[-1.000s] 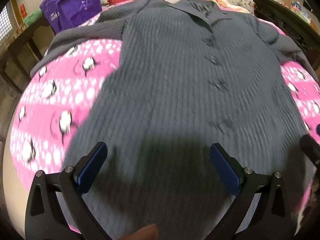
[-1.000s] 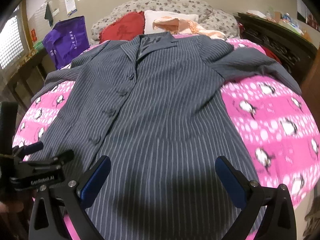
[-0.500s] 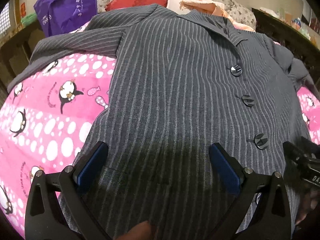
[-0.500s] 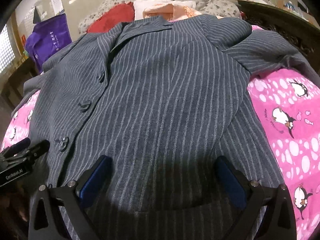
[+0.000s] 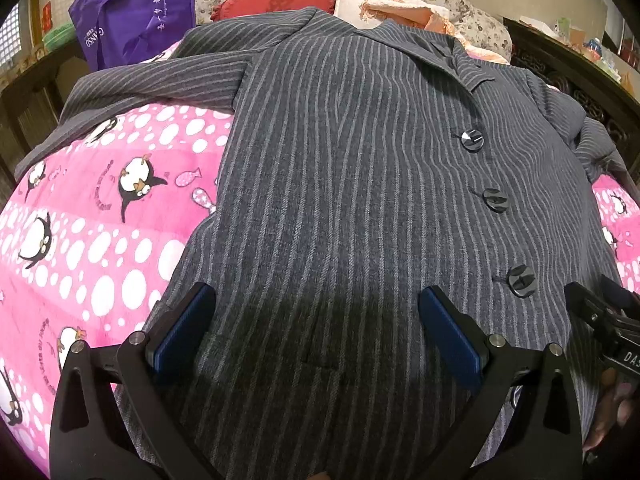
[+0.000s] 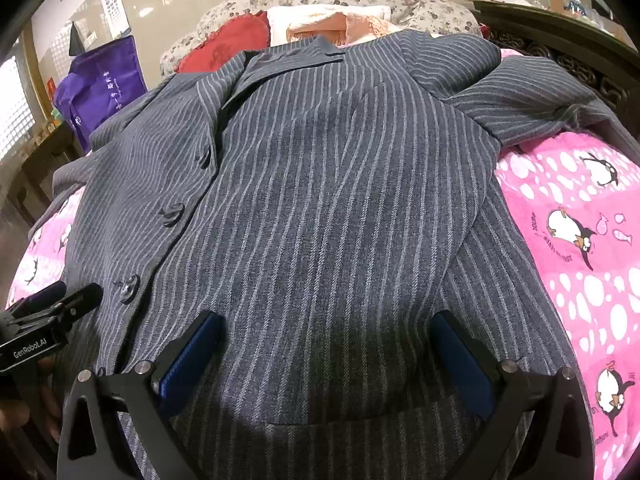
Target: Fold large clothes
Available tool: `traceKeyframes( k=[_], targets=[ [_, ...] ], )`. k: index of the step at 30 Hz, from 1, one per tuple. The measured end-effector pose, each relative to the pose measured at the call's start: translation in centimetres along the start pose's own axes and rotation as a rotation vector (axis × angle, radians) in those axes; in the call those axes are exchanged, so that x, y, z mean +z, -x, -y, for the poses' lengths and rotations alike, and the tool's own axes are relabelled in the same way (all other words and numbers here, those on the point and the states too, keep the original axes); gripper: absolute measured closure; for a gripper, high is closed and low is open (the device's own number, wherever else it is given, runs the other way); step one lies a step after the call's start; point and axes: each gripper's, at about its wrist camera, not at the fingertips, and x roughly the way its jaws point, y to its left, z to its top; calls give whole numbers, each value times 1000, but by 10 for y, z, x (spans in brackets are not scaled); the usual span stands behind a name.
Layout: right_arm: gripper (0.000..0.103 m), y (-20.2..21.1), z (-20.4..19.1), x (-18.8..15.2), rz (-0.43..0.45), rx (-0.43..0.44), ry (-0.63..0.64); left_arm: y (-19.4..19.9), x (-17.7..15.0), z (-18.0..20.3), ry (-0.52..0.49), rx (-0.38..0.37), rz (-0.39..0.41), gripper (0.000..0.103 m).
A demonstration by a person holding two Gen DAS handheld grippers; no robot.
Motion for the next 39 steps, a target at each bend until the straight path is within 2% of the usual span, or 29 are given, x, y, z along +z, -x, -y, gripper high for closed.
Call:
traceKeyframes(
  k=[15,19,25,28,30,33,35,37,39],
  targets=[
    [0,3,-2,-2,0,-4,-1,1,-1,-5,14,-23,6,0],
    [0,7,4,-5,-19,44,6,3,-3,-6,7,-25,5,0],
    [0,17,3,-14,-95,94,127,3,-4,-3,-21,-21,-11,0],
    [0,23,10,-12,-151,142,213,6,-6,-7,-75,-66,-37,0],
    [0,32,28,-8,-125,98,221,10,-11,-10,-147,-100,-54,0],
    [0,47,61,0,-27,-92,182,22,-16,-14,-221,-124,-93,0],
    [0,52,83,0,13,-162,120,37,-20,-24,-229,-86,-65,0],
    [0,42,102,-5,-25,-171,44,46,-24,-39,-189,-23,-18,0],
    [0,26,113,-12,-125,-83,-32,53,-29,-53,-150,53,39,0]
  ],
)
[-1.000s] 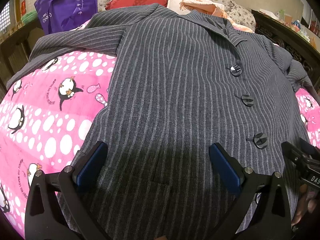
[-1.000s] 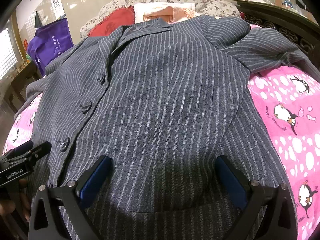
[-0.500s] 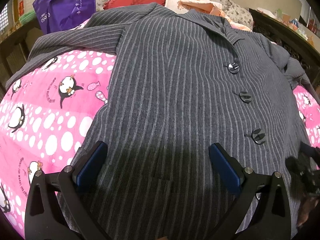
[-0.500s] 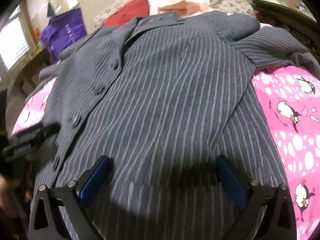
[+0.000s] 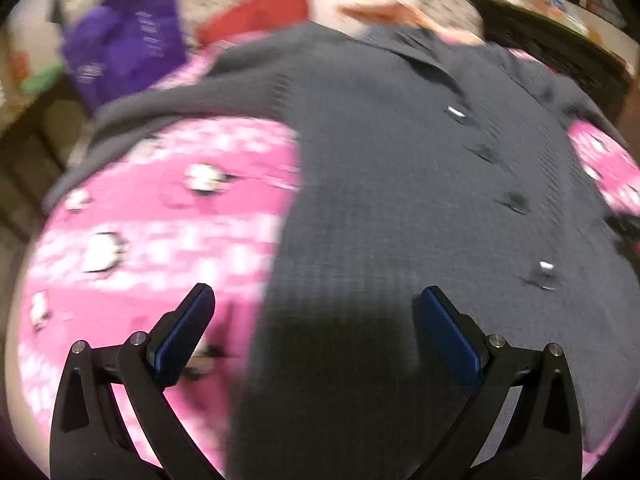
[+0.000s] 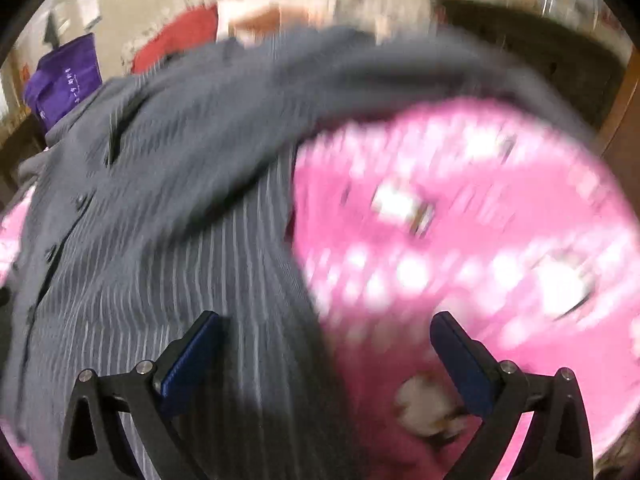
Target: Fold large clothes
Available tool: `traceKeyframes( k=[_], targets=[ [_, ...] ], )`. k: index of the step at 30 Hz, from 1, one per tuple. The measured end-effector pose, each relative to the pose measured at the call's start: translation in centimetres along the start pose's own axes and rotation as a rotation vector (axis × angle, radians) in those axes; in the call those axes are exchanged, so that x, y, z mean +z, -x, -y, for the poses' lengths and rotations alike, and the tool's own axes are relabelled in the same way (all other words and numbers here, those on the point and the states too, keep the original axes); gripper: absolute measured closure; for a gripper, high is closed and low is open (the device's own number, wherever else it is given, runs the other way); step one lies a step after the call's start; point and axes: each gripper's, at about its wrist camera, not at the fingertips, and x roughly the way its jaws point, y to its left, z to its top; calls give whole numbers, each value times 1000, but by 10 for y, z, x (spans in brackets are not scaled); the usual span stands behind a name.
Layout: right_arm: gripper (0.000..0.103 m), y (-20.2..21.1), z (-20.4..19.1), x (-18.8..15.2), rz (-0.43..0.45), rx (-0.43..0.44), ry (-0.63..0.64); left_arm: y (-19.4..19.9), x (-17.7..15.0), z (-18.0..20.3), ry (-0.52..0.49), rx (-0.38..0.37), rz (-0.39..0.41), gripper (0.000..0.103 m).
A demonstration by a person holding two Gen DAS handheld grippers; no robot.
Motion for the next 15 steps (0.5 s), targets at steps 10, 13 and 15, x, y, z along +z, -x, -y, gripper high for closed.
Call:
traceKeyframes(
  k=[10,13,15],
  targets=[
    [5,15,-1,1,-31,165,-124,-27,-7,-21,40,-209,-170,0],
    [5,37,4,-11,0,188,-156,-2,-7,-30,91,-277,-188,8],
    [5,57,9,-11,8,201,-154,26,-12,-40,104,-284,-183,8]
  ],
)
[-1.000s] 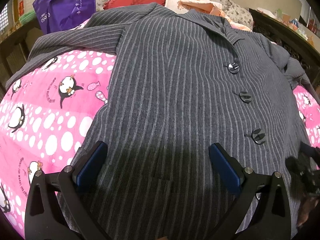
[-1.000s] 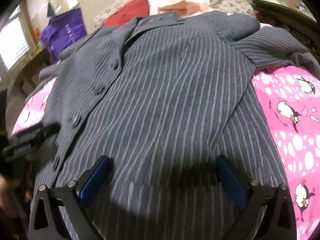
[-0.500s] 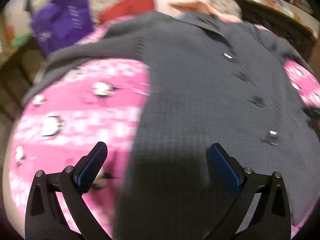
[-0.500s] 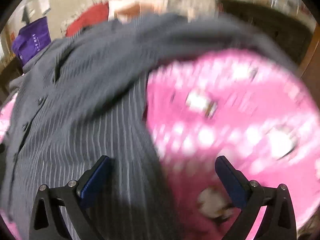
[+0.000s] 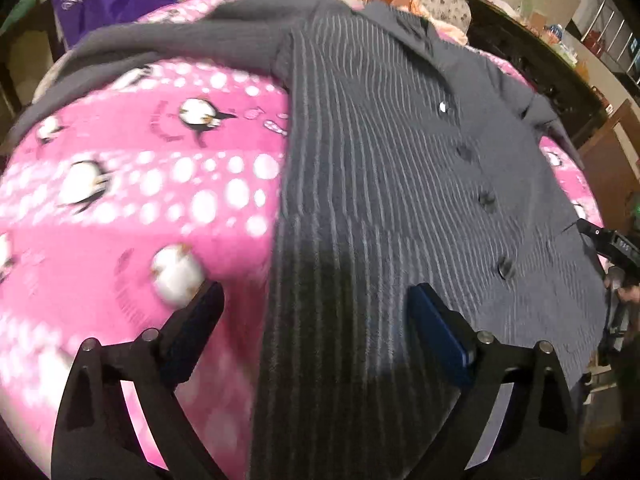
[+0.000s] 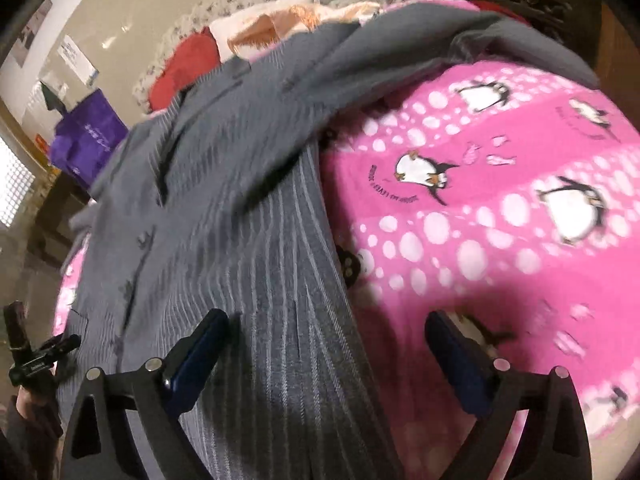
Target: Fold large clothes
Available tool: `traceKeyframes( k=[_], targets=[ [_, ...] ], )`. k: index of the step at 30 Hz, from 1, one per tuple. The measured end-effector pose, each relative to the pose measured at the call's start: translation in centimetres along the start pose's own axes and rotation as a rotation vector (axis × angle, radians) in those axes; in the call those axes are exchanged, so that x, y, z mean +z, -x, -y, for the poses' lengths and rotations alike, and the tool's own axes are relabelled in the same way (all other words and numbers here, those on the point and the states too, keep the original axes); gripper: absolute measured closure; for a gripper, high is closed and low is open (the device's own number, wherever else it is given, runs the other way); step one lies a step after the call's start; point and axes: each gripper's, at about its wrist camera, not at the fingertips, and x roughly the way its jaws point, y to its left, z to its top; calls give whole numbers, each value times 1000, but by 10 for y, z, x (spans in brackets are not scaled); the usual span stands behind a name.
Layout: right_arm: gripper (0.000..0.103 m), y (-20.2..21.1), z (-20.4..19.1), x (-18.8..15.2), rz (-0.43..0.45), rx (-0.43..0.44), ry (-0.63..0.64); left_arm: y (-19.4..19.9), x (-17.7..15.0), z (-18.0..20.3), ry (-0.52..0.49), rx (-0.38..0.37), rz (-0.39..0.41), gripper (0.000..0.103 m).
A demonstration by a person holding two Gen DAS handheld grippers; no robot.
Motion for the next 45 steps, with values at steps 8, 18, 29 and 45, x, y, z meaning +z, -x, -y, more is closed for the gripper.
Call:
traceKeyframes(
  k=[8,18,29,45],
  targets=[
    [5,42,22,-49,-29,28,-3,36,-83,-4,134,-117,21,8],
    [5,81,-7,-56,98,-150,226,55,-78,10,32,99,95,8],
    [0,-4,-132,-29,95,-47,419,-46,-1,55,97,49,79,7],
    [0,-78,-130,-34,82,-23,291,-78,-12,62,69,236,161,0]
  ],
)
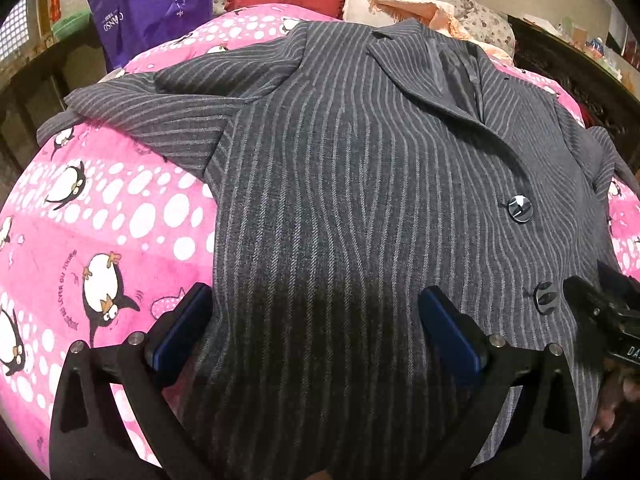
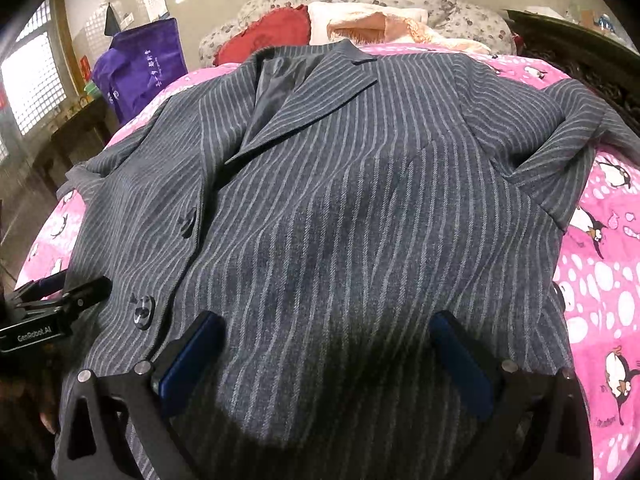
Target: Fold large clothes
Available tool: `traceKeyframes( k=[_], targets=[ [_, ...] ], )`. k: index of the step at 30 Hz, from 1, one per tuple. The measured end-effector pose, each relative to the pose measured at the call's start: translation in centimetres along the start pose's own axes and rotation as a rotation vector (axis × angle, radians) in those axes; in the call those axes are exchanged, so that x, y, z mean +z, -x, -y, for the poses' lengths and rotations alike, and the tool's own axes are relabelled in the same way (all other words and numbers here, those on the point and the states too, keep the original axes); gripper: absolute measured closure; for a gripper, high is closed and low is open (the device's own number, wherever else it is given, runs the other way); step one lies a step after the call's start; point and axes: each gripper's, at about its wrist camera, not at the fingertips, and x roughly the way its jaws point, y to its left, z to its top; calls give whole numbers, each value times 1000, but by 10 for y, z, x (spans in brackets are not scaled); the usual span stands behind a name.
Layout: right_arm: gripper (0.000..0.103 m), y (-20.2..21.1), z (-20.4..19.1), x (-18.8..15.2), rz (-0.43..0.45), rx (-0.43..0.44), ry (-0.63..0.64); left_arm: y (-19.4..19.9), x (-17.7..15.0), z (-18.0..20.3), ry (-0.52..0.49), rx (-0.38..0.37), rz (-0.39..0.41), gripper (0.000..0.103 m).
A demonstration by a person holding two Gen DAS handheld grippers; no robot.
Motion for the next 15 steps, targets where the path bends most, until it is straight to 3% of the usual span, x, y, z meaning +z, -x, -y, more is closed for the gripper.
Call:
traceKeyframes(
  k=[15],
  targets=[
    [0,-3,-1,2,-1,-3,2,1,-1,-3,6,-8,6,0]
  ],
)
